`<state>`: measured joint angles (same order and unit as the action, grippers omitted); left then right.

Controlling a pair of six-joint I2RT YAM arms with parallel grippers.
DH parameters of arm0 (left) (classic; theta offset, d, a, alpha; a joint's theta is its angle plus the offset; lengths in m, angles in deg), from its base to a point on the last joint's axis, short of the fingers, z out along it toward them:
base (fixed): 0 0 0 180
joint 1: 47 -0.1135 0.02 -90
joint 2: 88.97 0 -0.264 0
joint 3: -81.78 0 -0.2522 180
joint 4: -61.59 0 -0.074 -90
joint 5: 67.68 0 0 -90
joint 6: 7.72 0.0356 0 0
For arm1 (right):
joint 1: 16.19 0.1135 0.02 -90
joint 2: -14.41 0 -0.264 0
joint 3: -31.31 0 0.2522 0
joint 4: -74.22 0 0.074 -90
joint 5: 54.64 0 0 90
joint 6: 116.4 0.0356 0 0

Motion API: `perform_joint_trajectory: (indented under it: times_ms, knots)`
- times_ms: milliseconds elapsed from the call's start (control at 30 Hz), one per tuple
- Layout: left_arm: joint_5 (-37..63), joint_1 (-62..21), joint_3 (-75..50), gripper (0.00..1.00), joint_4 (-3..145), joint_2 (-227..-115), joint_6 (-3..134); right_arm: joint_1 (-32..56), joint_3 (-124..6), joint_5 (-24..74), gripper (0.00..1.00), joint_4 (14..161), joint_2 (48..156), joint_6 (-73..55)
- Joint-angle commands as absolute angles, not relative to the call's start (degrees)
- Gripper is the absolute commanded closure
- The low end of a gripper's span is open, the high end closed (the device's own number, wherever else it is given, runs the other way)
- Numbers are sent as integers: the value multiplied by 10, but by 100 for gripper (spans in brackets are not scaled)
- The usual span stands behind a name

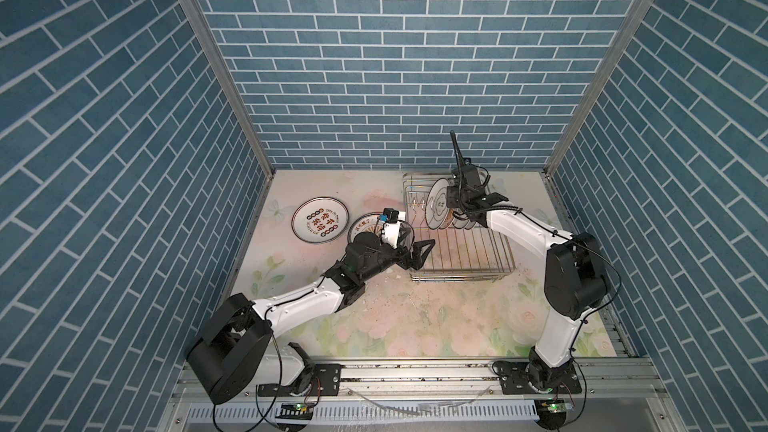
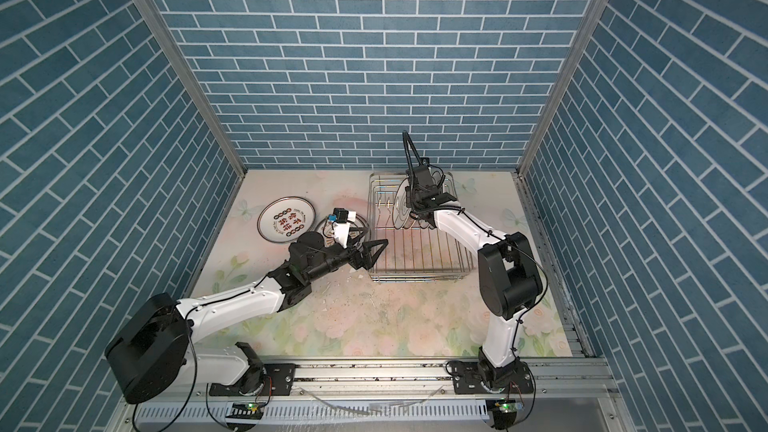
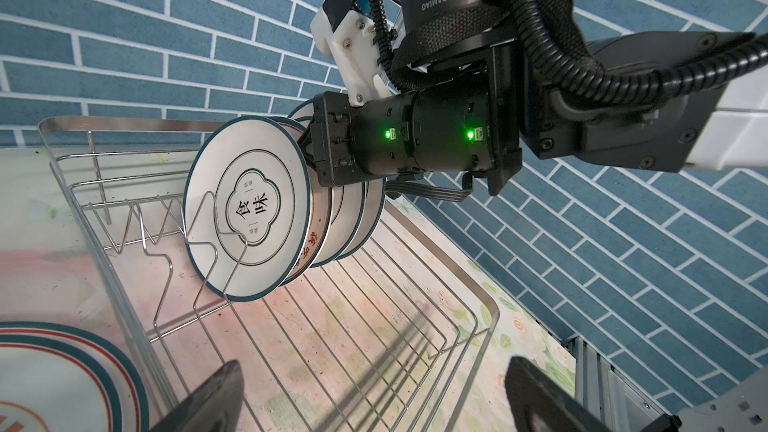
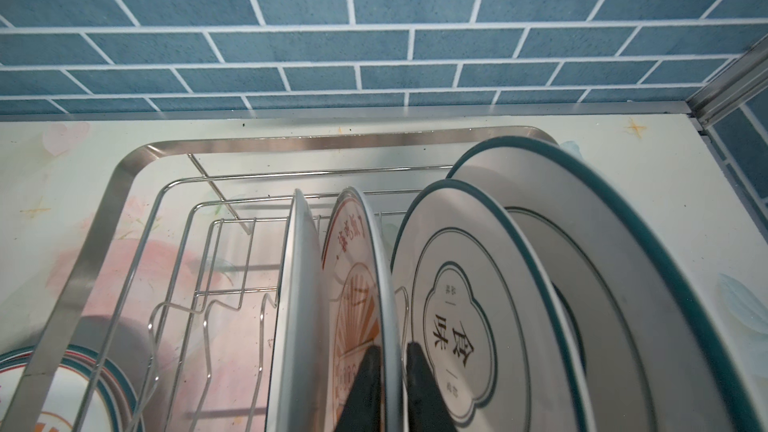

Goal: Unload the plates from the dish rack
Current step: 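Lower the right gripper onto the rim of the next plate in the rack, then close the right gripper on the sunburst plate rim and lift it out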

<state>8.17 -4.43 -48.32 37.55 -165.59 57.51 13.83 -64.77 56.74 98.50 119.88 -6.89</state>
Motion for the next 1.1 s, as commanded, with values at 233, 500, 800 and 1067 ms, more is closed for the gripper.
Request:
perform_joint_trajectory:
  times_ms: [233,500,800,1067]
  knots:
    - [98,-42,-495,0,372,-1634,593,165,-693,673,91,1011,1216,-100]
    - [107,-41,-510,0,373,-1615,598,173,-715,721,93,1022,1227,-113]
    - [124,-42,-518,0,379,-1600,599,185,-696,759,95,995,1181,-155]
    - [129,-42,-519,0,376,-1599,595,190,-682,790,97,989,1122,-196]
